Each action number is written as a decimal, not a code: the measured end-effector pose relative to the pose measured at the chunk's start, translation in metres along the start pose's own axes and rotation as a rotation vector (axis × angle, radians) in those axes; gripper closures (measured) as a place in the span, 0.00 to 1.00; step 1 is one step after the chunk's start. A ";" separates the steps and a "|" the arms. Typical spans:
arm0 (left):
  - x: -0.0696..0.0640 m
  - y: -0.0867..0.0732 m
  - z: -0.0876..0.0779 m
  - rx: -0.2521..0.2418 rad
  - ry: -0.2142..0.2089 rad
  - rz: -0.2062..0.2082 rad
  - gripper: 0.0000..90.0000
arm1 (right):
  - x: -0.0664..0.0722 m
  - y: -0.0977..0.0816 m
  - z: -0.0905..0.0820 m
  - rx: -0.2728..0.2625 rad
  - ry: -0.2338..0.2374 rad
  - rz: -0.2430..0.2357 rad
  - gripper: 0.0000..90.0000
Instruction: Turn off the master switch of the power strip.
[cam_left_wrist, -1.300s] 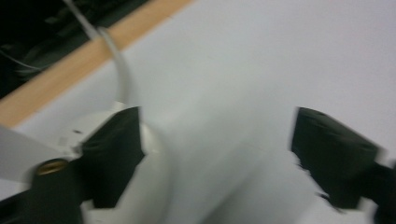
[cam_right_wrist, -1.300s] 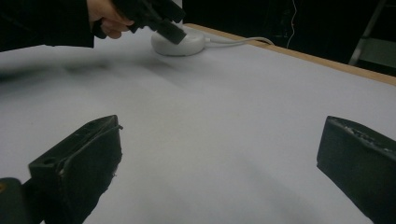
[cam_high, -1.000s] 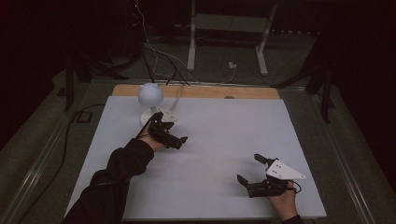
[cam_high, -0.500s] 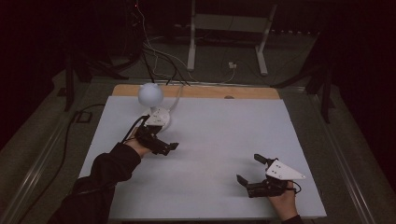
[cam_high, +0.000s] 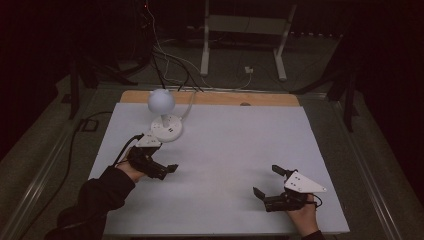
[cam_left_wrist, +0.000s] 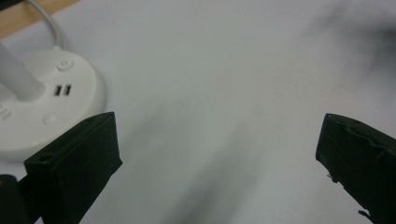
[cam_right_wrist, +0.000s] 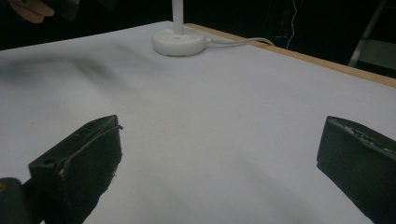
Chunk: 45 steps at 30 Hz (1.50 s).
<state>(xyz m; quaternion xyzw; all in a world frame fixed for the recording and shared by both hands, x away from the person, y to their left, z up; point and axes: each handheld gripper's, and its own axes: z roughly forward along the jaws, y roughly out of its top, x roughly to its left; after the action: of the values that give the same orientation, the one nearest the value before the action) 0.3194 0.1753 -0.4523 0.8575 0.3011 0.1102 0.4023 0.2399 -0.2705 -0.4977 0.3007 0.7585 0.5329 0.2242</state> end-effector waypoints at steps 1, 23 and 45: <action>0.000 -0.004 -0.002 -0.001 -0.007 -0.005 0.00 | 0.000 0.000 0.000 0.000 0.000 0.000 0.00; -0.011 -0.067 -0.018 -0.005 0.036 -0.041 0.00 | 0.000 0.000 0.001 0.008 0.000 -0.004 0.00; -0.019 -0.108 -0.026 0.012 0.089 0.003 0.00 | 0.001 -0.002 0.002 0.019 0.003 -0.005 0.00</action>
<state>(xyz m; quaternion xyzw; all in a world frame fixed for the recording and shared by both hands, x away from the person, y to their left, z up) 0.2470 0.2341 -0.5161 0.8546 0.3181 0.1471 0.3831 0.2405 -0.2689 -0.4999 0.3001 0.7646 0.5257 0.2213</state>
